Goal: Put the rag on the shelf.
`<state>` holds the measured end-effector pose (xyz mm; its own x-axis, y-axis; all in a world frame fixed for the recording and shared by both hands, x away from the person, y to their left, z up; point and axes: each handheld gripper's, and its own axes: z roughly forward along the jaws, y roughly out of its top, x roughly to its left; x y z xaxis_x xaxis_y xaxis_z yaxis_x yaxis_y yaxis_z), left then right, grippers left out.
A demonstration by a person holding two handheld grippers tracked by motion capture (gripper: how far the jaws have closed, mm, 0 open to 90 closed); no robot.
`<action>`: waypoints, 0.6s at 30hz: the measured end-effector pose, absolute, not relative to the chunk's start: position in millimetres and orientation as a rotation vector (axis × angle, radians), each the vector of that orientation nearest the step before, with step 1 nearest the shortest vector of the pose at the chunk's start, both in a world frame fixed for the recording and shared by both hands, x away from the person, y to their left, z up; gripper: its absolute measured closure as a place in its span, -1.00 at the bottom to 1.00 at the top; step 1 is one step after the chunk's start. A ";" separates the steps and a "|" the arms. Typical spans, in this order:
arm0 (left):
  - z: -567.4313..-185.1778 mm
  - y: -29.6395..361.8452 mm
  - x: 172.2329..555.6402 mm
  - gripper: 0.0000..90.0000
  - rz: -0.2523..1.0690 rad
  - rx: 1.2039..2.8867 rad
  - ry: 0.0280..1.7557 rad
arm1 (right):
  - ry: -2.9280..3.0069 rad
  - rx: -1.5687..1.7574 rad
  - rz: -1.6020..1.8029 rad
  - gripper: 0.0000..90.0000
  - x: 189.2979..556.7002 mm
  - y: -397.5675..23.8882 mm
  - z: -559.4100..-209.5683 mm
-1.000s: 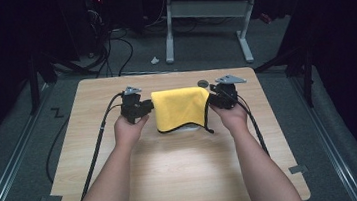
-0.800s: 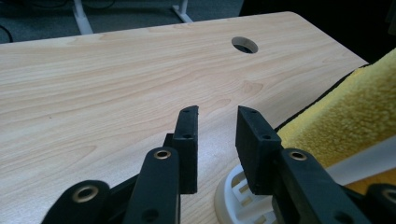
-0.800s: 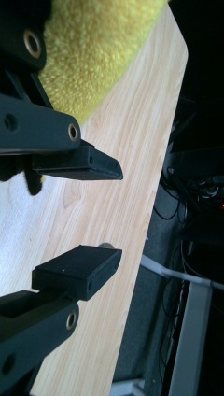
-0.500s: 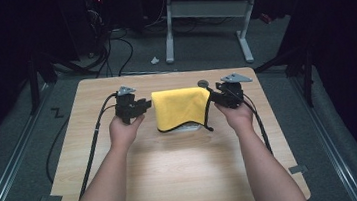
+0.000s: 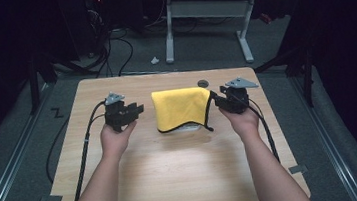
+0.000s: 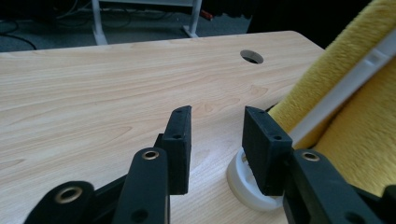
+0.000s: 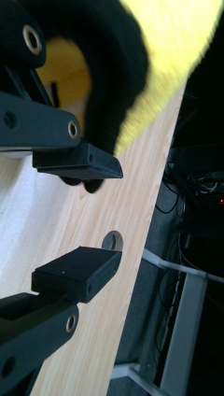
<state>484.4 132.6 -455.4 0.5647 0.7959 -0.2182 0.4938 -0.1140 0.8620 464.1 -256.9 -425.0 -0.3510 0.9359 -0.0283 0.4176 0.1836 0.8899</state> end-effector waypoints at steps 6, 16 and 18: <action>-458.6 143.0 466.8 0.32 0.352 1.748 1.063 | 1.875 1.243 1.107 0.16 447.4 -257.7 -425.0; -460.1 157.0 425.0 0.25 0.406 1.753 1.006 | 1.881 1.142 1.091 0.10 409.6 -251.5 -423.9; -459.3 160.4 417.3 0.24 0.396 1.744 0.999 | 1.890 1.133 1.096 0.10 401.3 -249.2 -423.3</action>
